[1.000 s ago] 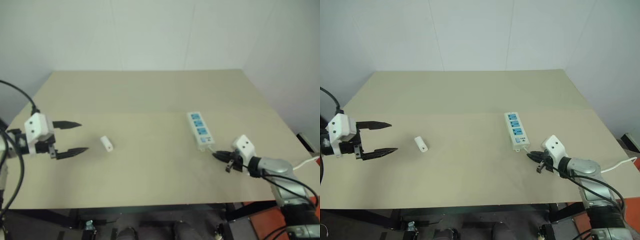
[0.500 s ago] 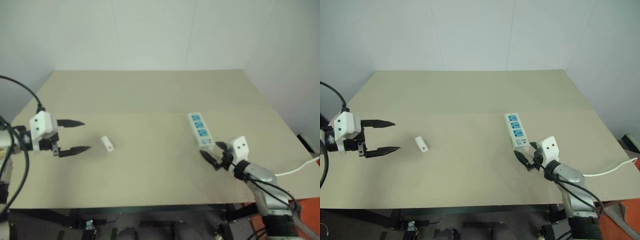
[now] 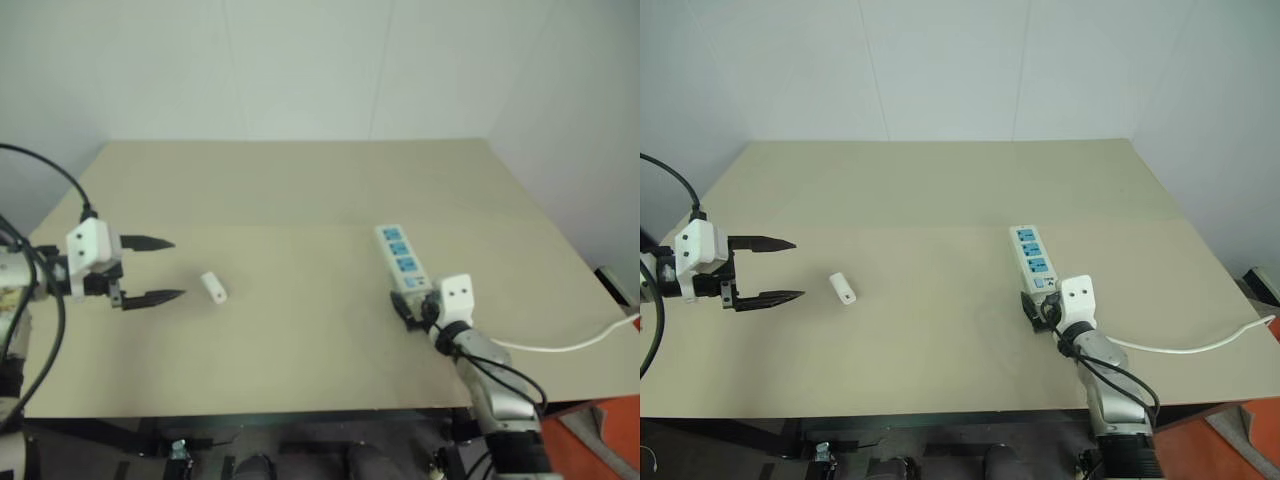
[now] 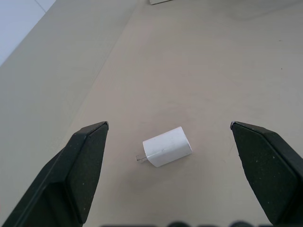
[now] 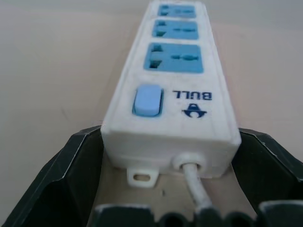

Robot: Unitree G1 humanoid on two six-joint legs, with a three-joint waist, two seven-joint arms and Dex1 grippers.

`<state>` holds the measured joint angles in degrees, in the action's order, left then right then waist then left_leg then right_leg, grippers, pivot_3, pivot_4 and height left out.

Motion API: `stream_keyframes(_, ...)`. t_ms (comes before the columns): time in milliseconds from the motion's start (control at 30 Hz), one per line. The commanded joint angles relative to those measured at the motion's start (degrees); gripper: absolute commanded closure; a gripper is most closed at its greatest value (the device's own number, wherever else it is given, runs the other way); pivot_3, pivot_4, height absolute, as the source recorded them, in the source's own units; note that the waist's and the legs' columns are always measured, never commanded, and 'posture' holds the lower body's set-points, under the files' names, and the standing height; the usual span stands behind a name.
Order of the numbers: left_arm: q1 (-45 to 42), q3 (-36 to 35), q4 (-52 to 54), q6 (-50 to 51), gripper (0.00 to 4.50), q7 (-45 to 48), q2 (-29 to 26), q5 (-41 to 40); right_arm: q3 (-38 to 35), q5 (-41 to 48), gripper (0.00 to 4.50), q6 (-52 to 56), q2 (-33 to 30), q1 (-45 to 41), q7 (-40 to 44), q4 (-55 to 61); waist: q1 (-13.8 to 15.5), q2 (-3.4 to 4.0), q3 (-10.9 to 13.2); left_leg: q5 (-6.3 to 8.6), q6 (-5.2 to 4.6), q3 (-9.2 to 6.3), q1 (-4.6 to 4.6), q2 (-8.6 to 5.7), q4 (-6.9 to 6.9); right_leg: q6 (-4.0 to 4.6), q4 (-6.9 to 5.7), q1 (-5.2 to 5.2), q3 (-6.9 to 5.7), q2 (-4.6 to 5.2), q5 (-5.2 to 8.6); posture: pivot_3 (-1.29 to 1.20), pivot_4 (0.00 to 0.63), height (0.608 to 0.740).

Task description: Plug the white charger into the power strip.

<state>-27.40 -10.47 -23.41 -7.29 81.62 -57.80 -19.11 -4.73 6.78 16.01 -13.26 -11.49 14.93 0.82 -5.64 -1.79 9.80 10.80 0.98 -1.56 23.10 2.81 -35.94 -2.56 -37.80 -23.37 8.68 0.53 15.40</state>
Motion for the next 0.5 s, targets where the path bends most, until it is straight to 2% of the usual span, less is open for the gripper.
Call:
stream_keyframes(33,-1.0,-0.9,0.4,-0.8,0.00,-0.5,-0.1,-0.3,-0.7,-0.6,0.02,-2.9,1.2,-0.7,-2.6,0.5,0.0,0.00,0.0,0.00,0.00,0.00,-0.01,0.00,0.00,0.00,-0.01,0.00,0.00,0.00,0.00,0.00,0.150,0.740)
stream_keyframes(367,0.9,-1.5,1.9,-0.1,0.00,-1.2,0.2,-0.8,-0.7,-0.1,0.02,-4.8,3.2,-0.6,-3.5,-1.5,-0.1,-0.01,0.0,0.00,0.00,-0.01,-0.03,0.01,0.00,0.00,-0.04,0.01,0.00,-0.01,0.00,0.00,0.150,0.740)
stream_keyframes(467,1.7,-1.7,2.9,0.3,0.00,-1.2,-0.1,-1.2,-1.8,0.9,0.55,-4.6,3.6,-1.5,-3.6,-2.6,-0.1,-0.03,0.0,0.00,0.00,-0.01,-0.03,0.01,0.00,0.00,-0.05,0.01,0.00,-0.01,0.00,0.00,0.150,0.740)
stream_keyframes(500,1.7,-1.8,3.1,0.4,0.00,-1.2,-0.2,-1.3,-2.0,1.4,0.92,-4.7,3.6,-1.7,-3.3,-2.8,-0.1,-0.06,0.0,0.00,0.00,-0.01,-0.03,0.02,0.00,0.00,-0.04,0.01,0.00,-0.01,0.00,0.00,0.150,0.740)
